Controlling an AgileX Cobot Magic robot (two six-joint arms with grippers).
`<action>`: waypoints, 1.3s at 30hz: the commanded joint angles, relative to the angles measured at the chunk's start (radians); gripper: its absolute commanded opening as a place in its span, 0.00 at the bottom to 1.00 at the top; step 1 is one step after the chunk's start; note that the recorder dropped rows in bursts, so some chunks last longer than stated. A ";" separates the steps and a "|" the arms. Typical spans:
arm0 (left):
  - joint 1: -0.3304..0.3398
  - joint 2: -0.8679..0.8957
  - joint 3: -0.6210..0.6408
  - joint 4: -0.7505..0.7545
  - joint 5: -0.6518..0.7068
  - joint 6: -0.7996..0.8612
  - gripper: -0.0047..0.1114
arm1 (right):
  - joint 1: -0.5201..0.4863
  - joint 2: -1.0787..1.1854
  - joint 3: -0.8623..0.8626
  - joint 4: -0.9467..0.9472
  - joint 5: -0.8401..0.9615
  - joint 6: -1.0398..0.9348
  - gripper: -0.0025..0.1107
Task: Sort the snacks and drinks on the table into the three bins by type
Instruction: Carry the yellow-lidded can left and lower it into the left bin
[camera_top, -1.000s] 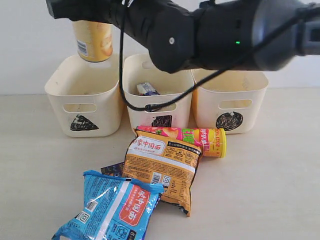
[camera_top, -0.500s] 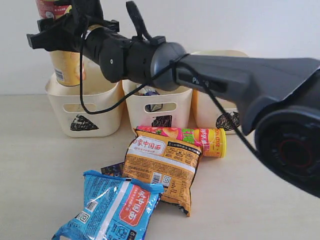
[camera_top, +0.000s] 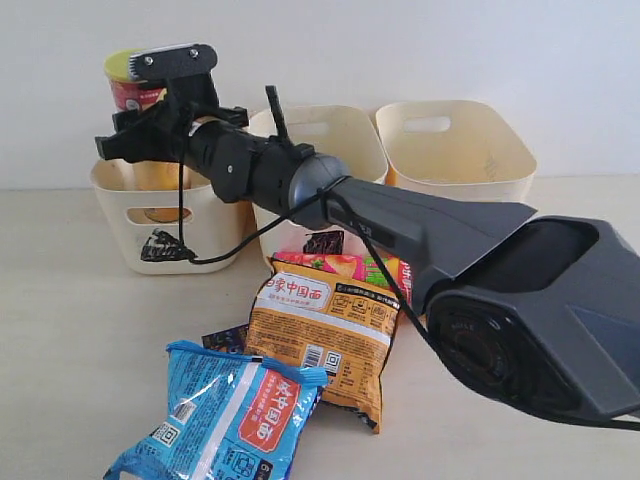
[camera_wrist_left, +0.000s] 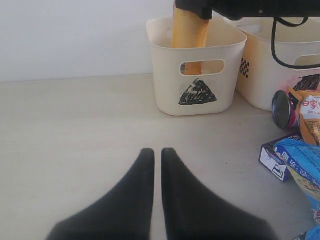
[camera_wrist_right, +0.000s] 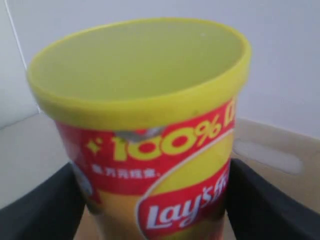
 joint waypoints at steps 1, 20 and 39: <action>-0.001 -0.003 0.004 0.000 -0.004 -0.007 0.07 | -0.005 0.005 -0.015 0.008 0.020 -0.013 0.09; -0.003 -0.003 0.004 0.000 -0.006 -0.007 0.07 | -0.005 -0.099 -0.015 -0.001 0.253 0.022 0.60; -0.003 -0.003 0.004 0.000 -0.006 -0.007 0.07 | -0.051 -0.322 -0.013 0.004 1.032 0.051 0.03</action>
